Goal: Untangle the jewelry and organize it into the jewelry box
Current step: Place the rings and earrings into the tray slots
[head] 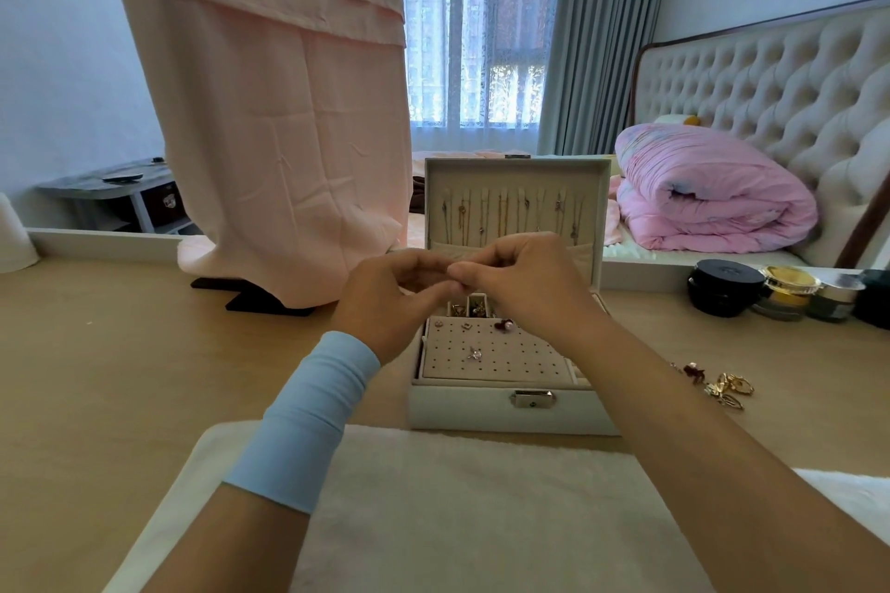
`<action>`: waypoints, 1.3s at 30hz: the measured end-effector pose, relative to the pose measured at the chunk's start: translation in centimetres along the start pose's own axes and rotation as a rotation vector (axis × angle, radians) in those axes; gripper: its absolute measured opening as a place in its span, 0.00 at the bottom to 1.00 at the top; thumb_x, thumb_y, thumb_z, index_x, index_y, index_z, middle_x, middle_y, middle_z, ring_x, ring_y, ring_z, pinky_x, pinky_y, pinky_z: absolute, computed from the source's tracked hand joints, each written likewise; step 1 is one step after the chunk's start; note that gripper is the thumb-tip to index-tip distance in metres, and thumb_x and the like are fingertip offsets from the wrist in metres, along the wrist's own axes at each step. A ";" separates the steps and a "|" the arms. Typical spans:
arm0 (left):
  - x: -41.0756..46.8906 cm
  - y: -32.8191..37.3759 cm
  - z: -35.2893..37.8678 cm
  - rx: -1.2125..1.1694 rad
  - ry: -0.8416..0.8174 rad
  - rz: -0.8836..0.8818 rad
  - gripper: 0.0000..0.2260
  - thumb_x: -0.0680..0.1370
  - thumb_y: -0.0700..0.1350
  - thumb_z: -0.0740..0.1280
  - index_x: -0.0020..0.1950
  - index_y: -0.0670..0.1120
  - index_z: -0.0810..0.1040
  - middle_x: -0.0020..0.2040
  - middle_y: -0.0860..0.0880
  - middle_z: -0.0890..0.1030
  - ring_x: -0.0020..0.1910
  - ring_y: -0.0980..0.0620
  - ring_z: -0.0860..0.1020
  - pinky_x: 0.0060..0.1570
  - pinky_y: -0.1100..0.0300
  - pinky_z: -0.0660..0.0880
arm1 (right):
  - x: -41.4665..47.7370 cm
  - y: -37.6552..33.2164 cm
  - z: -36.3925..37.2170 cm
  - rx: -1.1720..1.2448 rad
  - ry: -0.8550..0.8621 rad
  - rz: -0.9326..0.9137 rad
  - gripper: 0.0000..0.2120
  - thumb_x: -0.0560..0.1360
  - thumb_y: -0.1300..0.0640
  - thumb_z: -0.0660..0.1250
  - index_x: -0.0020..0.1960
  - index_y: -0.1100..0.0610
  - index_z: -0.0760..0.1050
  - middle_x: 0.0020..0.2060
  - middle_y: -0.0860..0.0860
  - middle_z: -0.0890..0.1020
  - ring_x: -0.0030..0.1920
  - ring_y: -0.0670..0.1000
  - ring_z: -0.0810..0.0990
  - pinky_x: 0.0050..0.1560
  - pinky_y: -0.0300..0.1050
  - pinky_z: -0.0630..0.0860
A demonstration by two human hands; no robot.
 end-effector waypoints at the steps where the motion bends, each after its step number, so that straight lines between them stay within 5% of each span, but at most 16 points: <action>1: 0.0 0.1 -0.1 -0.003 0.020 0.002 0.09 0.73 0.43 0.74 0.52 0.53 0.83 0.42 0.58 0.85 0.43 0.62 0.82 0.48 0.71 0.76 | -0.1 -0.1 0.1 0.024 -0.012 0.011 0.06 0.73 0.51 0.76 0.44 0.53 0.86 0.32 0.46 0.85 0.27 0.39 0.78 0.31 0.33 0.73; 6: -0.2 0.0 -0.7 -0.115 0.083 -0.060 0.11 0.73 0.41 0.74 0.47 0.58 0.82 0.38 0.64 0.83 0.42 0.65 0.82 0.47 0.72 0.77 | -0.7 -0.3 0.7 0.198 -0.108 0.075 0.05 0.73 0.59 0.77 0.48 0.54 0.85 0.29 0.46 0.83 0.26 0.44 0.77 0.27 0.33 0.72; 9: -0.2 -0.3 -0.7 -0.023 -0.042 -0.061 0.15 0.74 0.38 0.73 0.55 0.56 0.81 0.43 0.64 0.82 0.44 0.68 0.80 0.45 0.78 0.73 | -0.7 0.3 0.9 0.200 -0.044 0.111 0.04 0.74 0.60 0.76 0.46 0.52 0.85 0.30 0.47 0.83 0.26 0.43 0.77 0.28 0.34 0.73; 15: -0.4 -2.1 -0.7 0.224 -0.171 -0.119 0.09 0.77 0.43 0.70 0.50 0.57 0.82 0.44 0.62 0.81 0.43 0.58 0.78 0.45 0.68 0.75 | -0.5 1.9 2.1 -0.334 -0.182 -0.023 0.03 0.74 0.49 0.75 0.47 0.44 0.86 0.41 0.41 0.85 0.43 0.40 0.79 0.47 0.44 0.78; 19: -0.6 -2.8 -0.8 0.362 -0.240 -0.133 0.11 0.76 0.41 0.67 0.43 0.59 0.79 0.44 0.60 0.78 0.41 0.57 0.76 0.46 0.62 0.75 | -1.0 1.3 2.9 -0.663 -0.251 -0.115 0.07 0.76 0.44 0.70 0.51 0.42 0.85 0.46 0.40 0.84 0.46 0.43 0.79 0.49 0.47 0.79; 39: -0.8 -3.4 -0.8 0.430 -0.302 -0.185 0.07 0.77 0.45 0.67 0.46 0.57 0.80 0.42 0.61 0.77 0.40 0.62 0.75 0.44 0.64 0.73 | -1.4 -0.2 4.5 -0.858 -0.304 -0.250 0.09 0.78 0.45 0.66 0.48 0.46 0.83 0.45 0.44 0.82 0.46 0.47 0.79 0.42 0.43 0.73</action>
Point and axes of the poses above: each hand's wrist, its own x-axis towards the middle knuckle, its own z-axis out of the palm, y = z × x, the point moved 3 cm from there along x, towards the middle knuckle
